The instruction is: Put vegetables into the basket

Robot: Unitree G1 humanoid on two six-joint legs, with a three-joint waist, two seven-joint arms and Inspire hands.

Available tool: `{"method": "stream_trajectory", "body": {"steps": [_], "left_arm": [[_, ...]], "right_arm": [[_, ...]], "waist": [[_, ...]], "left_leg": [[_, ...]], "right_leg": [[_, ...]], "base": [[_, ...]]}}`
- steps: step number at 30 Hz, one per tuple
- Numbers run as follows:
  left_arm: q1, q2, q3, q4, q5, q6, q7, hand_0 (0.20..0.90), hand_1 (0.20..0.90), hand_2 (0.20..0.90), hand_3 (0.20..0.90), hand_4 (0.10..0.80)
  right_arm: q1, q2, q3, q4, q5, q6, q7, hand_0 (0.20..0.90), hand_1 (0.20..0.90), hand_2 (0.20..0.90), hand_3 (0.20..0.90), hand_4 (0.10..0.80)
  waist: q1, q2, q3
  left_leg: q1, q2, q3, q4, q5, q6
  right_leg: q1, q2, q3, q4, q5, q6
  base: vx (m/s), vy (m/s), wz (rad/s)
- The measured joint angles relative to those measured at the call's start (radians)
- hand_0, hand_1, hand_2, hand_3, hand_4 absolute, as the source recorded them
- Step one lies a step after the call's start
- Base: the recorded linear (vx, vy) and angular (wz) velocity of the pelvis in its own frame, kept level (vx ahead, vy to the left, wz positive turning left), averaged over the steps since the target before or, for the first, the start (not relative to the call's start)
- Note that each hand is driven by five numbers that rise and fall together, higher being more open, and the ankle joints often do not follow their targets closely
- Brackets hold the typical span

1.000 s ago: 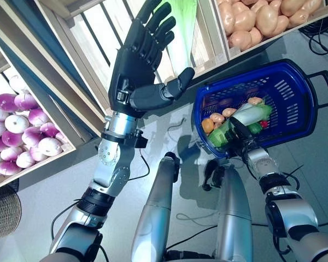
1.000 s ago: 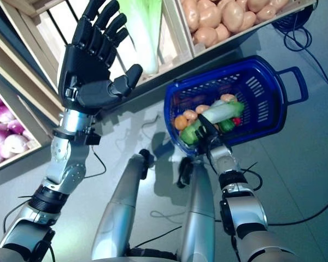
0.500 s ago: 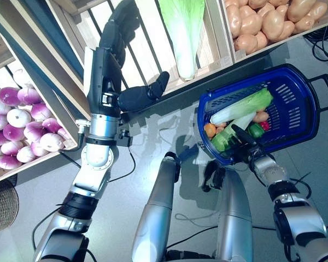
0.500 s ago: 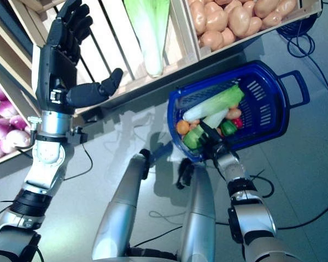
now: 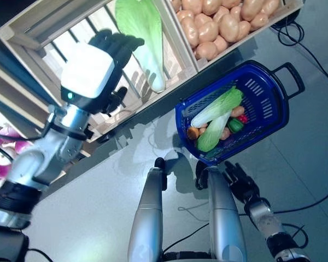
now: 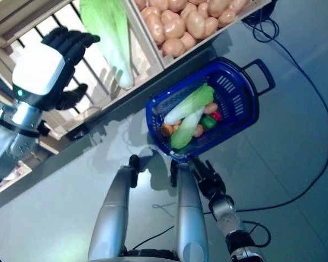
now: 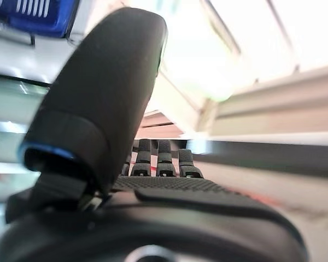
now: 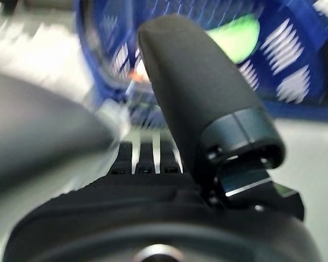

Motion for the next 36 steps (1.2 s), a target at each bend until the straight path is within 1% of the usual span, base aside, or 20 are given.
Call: {"method": "stream_trajectory", "body": {"steps": [2, 5, 7, 8, 9, 11, 13, 18, 22, 26, 29, 33, 35, 36], "left_arm": [[-0.089, 0.041, -0.096, 0.021, 0.058, 0.035, -0.028, 0.900, 0.900, 0.900, 0.900, 0.800], [-0.208, 0.048, -0.236, 0.076, 0.097, 0.060, -0.061, 0.900, 0.900, 0.900, 0.900, 0.800], [-0.254, 0.047, -0.314, 0.123, 0.119, 0.064, -0.065, 0.900, 0.900, 0.900, 0.900, 0.800], [-0.254, 0.047, -0.314, 0.123, 0.119, 0.064, -0.065, 0.900, 0.900, 0.900, 0.900, 0.800], [-0.287, 0.042, -0.384, 0.186, 0.139, 0.067, -0.064, 0.900, 0.900, 0.900, 0.900, 0.800], [-0.315, 0.041, -0.444, 0.271, 0.154, 0.068, -0.051, 0.900, 0.900, 0.900, 0.900, 0.800], [-0.316, 0.041, -0.457, 0.311, 0.154, 0.069, -0.049, 0.900, 0.900, 0.900, 0.900, 0.800], [-0.319, 0.038, -0.492, 0.348, 0.153, 0.069, -0.045, 0.900, 0.900, 0.900, 0.900, 0.800], [-0.319, 0.036, -0.495, 0.358, 0.152, 0.070, -0.046, 0.900, 0.900, 0.900, 0.900, 0.800], [-0.317, 0.028, -0.494, 0.419, 0.150, 0.072, -0.034, 0.900, 0.900, 0.900, 0.900, 0.800], [-0.303, 0.022, -0.491, 0.460, 0.150, 0.084, 0.000, 0.900, 0.900, 0.900, 0.900, 0.800], [-0.294, -0.020, -0.478, 0.544, 0.153, 0.085, 0.125, 0.900, 0.900, 0.900, 0.900, 0.800], [-0.297, -0.027, -0.476, 0.554, 0.154, 0.061, 0.157, 0.900, 0.900, 0.900, 0.900, 0.800], [-0.303, -0.041, -0.476, 0.557, 0.159, 0.050, 0.161, 0.900, 0.900, 0.900, 0.900, 0.800]], "right_arm": [[0.016, -0.002, 0.003, 0.016, 0.000, 0.006, 0.009, 0.900, 0.900, 0.900, 0.900, 0.800], [0.022, -0.011, 0.008, 0.016, 0.001, 0.005, 0.055, 0.900, 0.900, 0.900, 0.900, 0.800], [0.014, -0.015, 0.008, 0.014, 0.000, 0.004, 0.084, 0.900, 0.900, 0.900, 0.900, 0.800], [0.014, -0.015, 0.008, 0.014, 0.000, 0.004, 0.084, 0.900, 0.900, 0.900, 0.900, 0.800], [0.012, -0.018, 0.009, 0.014, 0.000, 0.003, 0.095, 0.900, 0.900, 0.900, 0.900, 0.800], [0.012, -0.029, 0.009, 0.014, 0.001, 0.003, 0.111, 0.900, 0.900, 0.900, 0.900, 0.800], [0.014, -0.035, 0.008, 0.017, 0.001, 0.003, 0.112, 0.900, 0.900, 0.900, 0.900, 0.800], [0.012, -0.042, 0.008, 0.017, 0.001, 0.002, 0.112, 0.900, 0.900, 0.900, 0.900, 0.800], [0.009, -0.042, 0.008, 0.011, 0.001, 0.002, 0.112, 0.900, 0.900, 0.900, 0.900, 0.800], [0.001, -0.042, 0.007, 0.006, 0.001, 0.000, 0.112, 0.900, 0.900, 0.900, 0.900, 0.800], [-0.002, -0.047, 0.008, 0.007, 0.001, -0.001, 0.112, 0.900, 0.900, 0.900, 0.900, 0.800], [-0.003, -0.067, 0.006, -0.011, 0.001, -0.001, 0.112, 0.900, 0.900, 0.900, 0.900, 0.800], [-0.003, -0.072, 0.006, -0.020, 0.001, -0.002, 0.112, 0.900, 0.900, 0.900, 0.900, 0.800], [-0.003, -0.075, 0.004, -0.023, 0.001, -0.003, 0.110, 0.900, 0.900, 0.900, 0.900, 0.800]], "waist": [[-0.018, 0.000, 0.000], [-0.045, 0.000, 0.000], [-0.065, 0.000, 0.000], [-0.065, 0.000, 0.000], [-0.066, 0.000, 0.000], [-0.071, -0.001, 0.000], [-0.073, -0.001, 0.000], [-0.071, -0.001, 0.000], [-0.071, 0.000, 0.000], [-0.071, 0.000, 0.000], [-0.069, 0.000, 0.000], [-0.071, 0.000, 0.000], [-0.073, 0.000, 0.000], [-0.074, 0.000, 0.000]], "left_leg": [[0.008, 0.005, 0.012, -0.008, 0.000, -0.002], [0.016, 0.008, 0.016, -0.012, -0.001, -0.003], [0.020, 0.013, 0.021, -0.015, -0.001, -0.003], [0.020, 0.013, 0.021, -0.015, -0.001, -0.003], [0.035, 0.023, 0.030, -0.025, -0.001, -0.004], [0.043, 0.026, 0.037, -0.034, -0.001, -0.003], [0.042, 0.032, 0.037, -0.037, 0.000, -0.005], [0.042, 0.035, 0.036, -0.043, 0.001, -0.008], [0.038, 0.036, 0.037, -0.045, 0.001, -0.008], [0.025, 0.037, 0.039, -0.043, 0.001, -0.007], [0.020, 0.041, 0.038, -0.033, -0.002, -0.010], [0.006, 0.042, 0.039, -0.007, -0.016, -0.005], [-0.009, 0.044, 0.038, 0.008, -0.019, -0.004], [-0.022, 0.044, 0.038, 0.024, -0.024, -0.002]], "right_leg": [[0.002, 0.007, 0.011, -0.004, 0.002, -0.004], [0.005, 0.009, 0.014, -0.009, 0.002, -0.004], [0.007, 0.014, 0.018, -0.014, 0.004, -0.004], [0.007, 0.014, 0.018, -0.014, 0.004, -0.004], [0.017, 0.021, 0.023, -0.023, 0.006, -0.001], [0.016, 0.026, 0.033, -0.026, 0.009, -0.002], [0.015, 0.033, 0.032, -0.030, 0.012, -0.004], [0.012, 0.037, 0.032, -0.033, 0.013, -0.007], [0.008, 0.037, 0.033, -0.035, 0.013, -0.007], [-0.005, 0.038, 0.033, -0.034, 0.013, -0.008], [-0.008, 0.042, 0.031, -0.032, 0.016, -0.013], [-0.019, 0.043, 0.033, -0.016, 0.011, -0.014], [-0.031, 0.045, 0.034, -0.006, 0.012, -0.013], [-0.044, 0.048, 0.037, 0.004, 0.011, -0.013]], "base": [[0.009, 0.026, -0.15], [0.016, 0.028, -0.07], [0.027, 0.043, -0.06], [0.013, 0.030, -0.15], [0.006, 0.025, -0.17], [0.006, 0.035, -0.14], [0.005, 0.026, -0.05], [0.000, 0.000, 0.00], [0.001, 0.016, 0.00], [0.047, 0.015, 0.00], [0.020, 0.031, -0.02], [0.034, 0.045, -0.04], [0.013, 0.056, -0.04], [0.003, 0.064, -0.06]]}}
